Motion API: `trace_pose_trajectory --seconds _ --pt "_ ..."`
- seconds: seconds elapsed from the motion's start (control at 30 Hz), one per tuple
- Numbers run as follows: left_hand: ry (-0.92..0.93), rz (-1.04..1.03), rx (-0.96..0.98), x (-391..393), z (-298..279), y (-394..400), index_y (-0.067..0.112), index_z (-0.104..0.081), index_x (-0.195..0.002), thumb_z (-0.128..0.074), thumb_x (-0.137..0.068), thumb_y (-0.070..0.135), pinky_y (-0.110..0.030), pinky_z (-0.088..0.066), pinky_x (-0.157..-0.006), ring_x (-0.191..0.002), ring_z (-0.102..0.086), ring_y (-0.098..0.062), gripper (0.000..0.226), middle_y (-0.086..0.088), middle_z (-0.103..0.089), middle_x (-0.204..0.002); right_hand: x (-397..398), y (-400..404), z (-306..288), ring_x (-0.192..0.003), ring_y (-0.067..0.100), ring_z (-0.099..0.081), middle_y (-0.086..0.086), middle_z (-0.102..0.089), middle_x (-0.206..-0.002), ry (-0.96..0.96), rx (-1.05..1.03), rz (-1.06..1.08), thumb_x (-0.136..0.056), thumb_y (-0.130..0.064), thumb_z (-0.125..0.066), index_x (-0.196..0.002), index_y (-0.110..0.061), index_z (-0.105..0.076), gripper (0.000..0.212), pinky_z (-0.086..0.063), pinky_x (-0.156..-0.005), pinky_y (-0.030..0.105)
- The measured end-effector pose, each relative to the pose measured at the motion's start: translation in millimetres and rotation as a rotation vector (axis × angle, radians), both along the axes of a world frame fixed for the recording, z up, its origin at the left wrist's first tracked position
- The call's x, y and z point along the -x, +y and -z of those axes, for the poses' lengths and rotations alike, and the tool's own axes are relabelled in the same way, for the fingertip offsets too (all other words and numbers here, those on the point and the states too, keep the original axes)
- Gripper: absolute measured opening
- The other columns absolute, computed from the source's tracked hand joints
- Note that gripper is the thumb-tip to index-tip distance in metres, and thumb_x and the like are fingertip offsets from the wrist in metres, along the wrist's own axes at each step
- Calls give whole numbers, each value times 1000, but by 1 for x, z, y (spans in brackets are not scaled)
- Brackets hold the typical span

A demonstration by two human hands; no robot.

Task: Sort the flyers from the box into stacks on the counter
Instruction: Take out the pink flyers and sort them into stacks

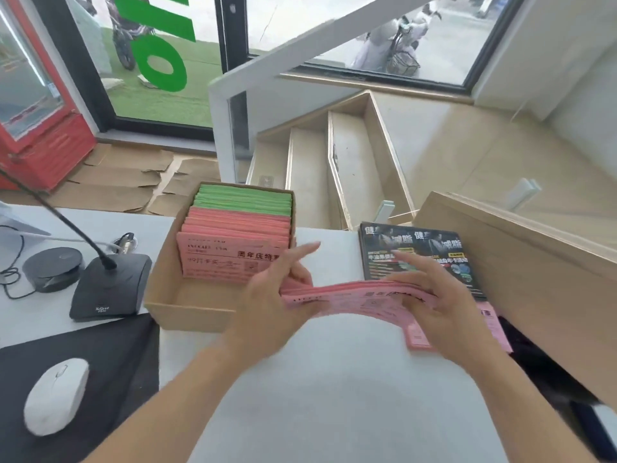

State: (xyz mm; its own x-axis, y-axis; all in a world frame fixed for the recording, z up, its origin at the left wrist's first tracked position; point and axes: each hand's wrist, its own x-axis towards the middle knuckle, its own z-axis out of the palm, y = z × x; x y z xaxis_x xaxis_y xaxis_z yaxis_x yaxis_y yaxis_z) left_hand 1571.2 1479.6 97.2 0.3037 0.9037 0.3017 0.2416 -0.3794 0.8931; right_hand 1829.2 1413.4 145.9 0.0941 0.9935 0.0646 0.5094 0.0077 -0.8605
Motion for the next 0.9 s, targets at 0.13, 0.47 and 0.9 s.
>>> trace_pose_trajectory --seconds 0.13,0.47,0.9 --pt "-2 85 157 -64 55 -32 58 -52 -127 -89 -71 5 -32 -53 -69 -66 -54 -7 86 17 -59 -86 -53 -44 37 -109 0 -67 -18 -74 -105 -48 139 90 -91 17 -59 -130 -40 -58 69 -46 -87 7" --pt "113 192 274 -132 103 -62 63 -45 -133 -89 -76 12 -16 -46 -76 -75 -54 -9 88 15 -55 -87 -118 -92 95 -114 -3 -63 -24 -72 -109 -35 282 173 -93 7 -64 -134 -45 -55 67 -51 -96 15" --pt "17 22 443 -146 99 -82 38 -57 -129 -79 -84 1 -9 -47 -75 -87 -65 -5 62 13 -67 -87 -130 -96 114 -111 -17 -53 -36 -63 -107 -62 215 230 -94 1 -65 -119 -50 -58 58 -43 -88 1"
